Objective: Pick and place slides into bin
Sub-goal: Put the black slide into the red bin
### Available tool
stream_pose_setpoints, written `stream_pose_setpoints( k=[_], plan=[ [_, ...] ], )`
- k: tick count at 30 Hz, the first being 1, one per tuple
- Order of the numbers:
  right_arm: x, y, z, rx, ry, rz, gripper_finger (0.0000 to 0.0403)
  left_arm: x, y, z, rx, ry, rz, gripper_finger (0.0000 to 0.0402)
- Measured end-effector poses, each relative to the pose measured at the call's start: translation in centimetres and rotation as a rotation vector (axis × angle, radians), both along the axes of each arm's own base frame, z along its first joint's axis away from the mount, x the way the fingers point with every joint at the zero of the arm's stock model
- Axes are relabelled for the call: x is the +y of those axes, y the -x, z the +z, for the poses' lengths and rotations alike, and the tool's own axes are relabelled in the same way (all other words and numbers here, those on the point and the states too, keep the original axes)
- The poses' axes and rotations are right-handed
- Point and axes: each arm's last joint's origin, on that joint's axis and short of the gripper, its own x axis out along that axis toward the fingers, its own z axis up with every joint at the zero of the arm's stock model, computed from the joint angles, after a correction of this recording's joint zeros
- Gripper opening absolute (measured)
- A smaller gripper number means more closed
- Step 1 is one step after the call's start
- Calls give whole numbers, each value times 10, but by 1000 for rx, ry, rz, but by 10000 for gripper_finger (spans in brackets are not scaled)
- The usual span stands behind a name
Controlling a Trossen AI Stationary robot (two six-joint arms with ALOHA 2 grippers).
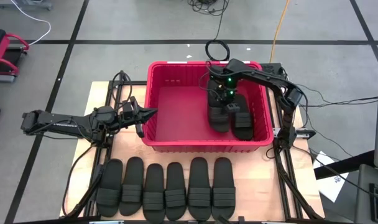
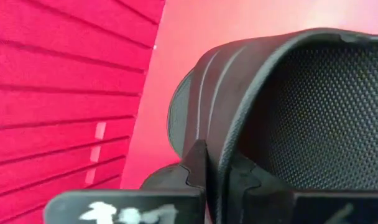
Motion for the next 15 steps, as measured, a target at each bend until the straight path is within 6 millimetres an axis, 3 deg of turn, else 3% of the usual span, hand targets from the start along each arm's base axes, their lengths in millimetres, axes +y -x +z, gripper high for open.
stream_pose_setpoints(
  k=[15],
  plan=[
    [11,15,-54,16,-156,-23,4,1,0,1,-8,3,25,1]
  ],
)
